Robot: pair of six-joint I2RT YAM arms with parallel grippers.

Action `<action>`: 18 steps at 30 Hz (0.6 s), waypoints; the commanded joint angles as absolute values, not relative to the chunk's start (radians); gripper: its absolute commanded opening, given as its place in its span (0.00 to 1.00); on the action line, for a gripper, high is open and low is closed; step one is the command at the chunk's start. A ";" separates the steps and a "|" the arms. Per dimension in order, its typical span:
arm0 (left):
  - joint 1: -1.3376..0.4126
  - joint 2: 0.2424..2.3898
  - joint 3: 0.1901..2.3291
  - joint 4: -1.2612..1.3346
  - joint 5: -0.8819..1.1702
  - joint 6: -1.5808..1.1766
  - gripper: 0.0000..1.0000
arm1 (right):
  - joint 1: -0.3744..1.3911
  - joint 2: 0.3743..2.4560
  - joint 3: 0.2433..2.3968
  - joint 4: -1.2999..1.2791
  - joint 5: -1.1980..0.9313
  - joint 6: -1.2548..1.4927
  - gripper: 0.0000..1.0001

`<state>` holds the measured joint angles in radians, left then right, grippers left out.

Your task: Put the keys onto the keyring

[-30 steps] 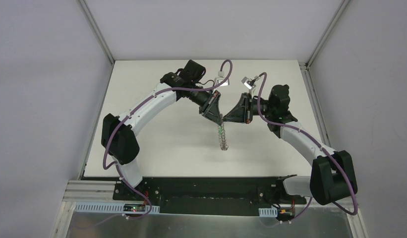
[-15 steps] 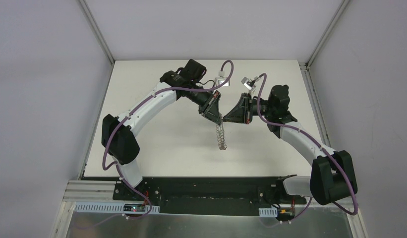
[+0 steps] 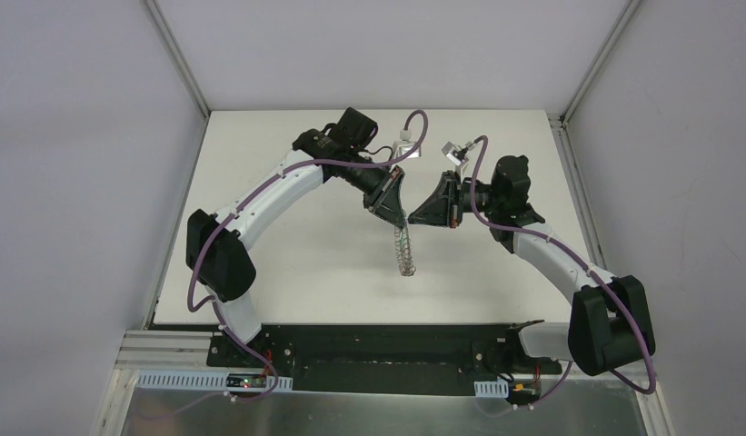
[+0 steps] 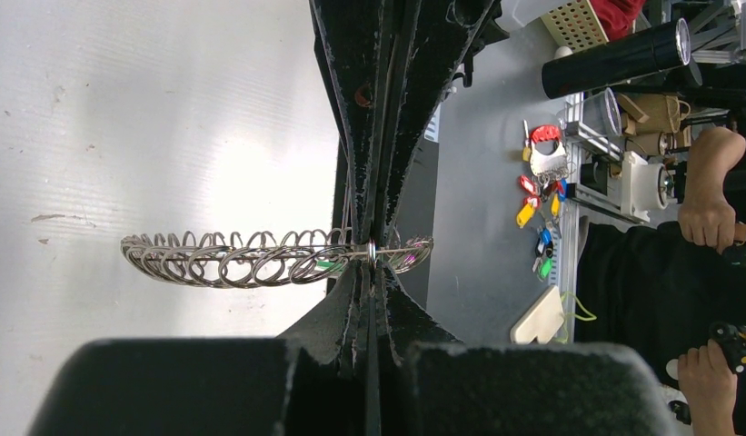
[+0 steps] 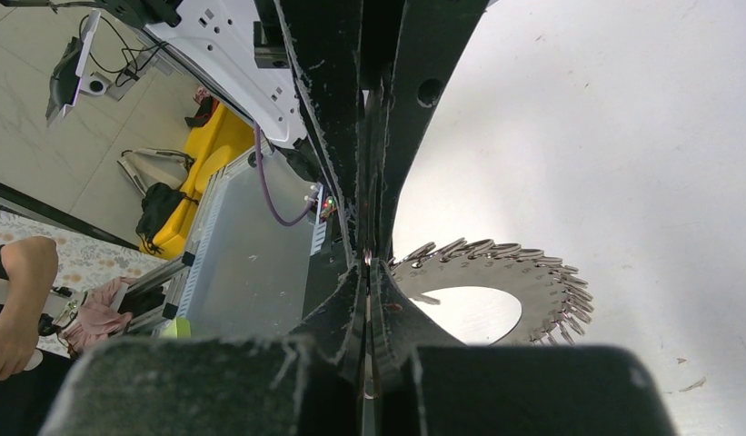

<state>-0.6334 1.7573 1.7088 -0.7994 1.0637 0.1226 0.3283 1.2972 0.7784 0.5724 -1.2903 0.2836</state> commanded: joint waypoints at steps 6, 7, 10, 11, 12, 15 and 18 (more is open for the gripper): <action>-0.609 1.711 1.763 -0.840 1.084 0.122 0.00 | 0.320 1.275 0.788 0.554 -1.333 0.247 0.00; -0.609 1.712 1.765 -0.840 1.082 0.122 0.00 | 0.321 1.276 0.787 0.555 -1.333 0.247 0.00; -0.608 1.716 1.772 -0.841 1.080 0.121 0.00 | 0.322 1.279 0.788 0.554 -1.334 0.247 0.00; -0.607 1.717 1.775 -0.842 1.080 0.120 0.00 | 0.324 1.279 0.787 0.555 -1.334 0.246 0.00; -0.608 1.720 1.777 -0.844 1.078 0.120 0.00 | 0.325 1.279 0.788 0.555 -1.335 0.246 0.00; -0.608 1.726 1.785 -0.846 1.076 0.119 0.00 | 0.330 1.283 0.788 0.554 -1.335 0.245 0.00; -0.608 1.731 1.791 -0.847 1.076 0.117 0.00 | 0.335 1.287 0.787 0.554 -1.336 0.245 0.00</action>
